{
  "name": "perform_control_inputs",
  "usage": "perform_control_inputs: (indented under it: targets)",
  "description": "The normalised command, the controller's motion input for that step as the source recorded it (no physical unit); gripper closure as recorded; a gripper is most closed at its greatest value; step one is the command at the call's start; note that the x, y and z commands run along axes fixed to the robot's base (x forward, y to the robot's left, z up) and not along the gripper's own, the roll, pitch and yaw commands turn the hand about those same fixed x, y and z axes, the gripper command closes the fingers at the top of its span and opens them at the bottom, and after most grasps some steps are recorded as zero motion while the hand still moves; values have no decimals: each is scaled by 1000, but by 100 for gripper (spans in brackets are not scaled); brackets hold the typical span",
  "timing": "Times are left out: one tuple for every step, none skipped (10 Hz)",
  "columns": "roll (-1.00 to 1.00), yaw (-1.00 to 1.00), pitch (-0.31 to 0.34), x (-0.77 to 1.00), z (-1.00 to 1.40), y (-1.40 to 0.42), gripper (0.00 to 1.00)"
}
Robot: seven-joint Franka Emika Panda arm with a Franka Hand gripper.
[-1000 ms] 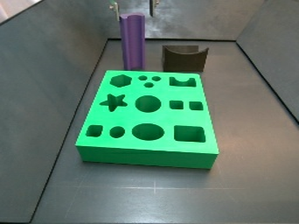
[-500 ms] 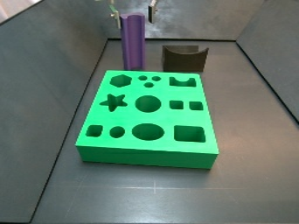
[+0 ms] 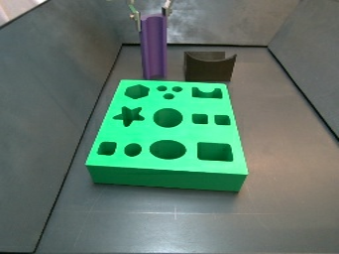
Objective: Pick up the arch object. Move up. Rotate the arch object. Move to above the board. Insert the arch object.
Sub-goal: Pick up the arch object.
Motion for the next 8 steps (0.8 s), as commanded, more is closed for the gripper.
perform_control_inputs:
  targets:
    - [0, 0, 0, 0, 0, 0, 100]
    - [0, 0, 0, 0, 0, 0, 100]
    - [0, 0, 0, 0, 0, 0, 100]
    - [0, 0, 0, 0, 0, 0, 100]
    - [0, 0, 0, 0, 0, 0, 100]
    - [0, 0, 0, 0, 0, 0, 100]
    - [0, 0, 0, 0, 0, 0, 100]
    - [0, 0, 0, 0, 0, 0, 100]
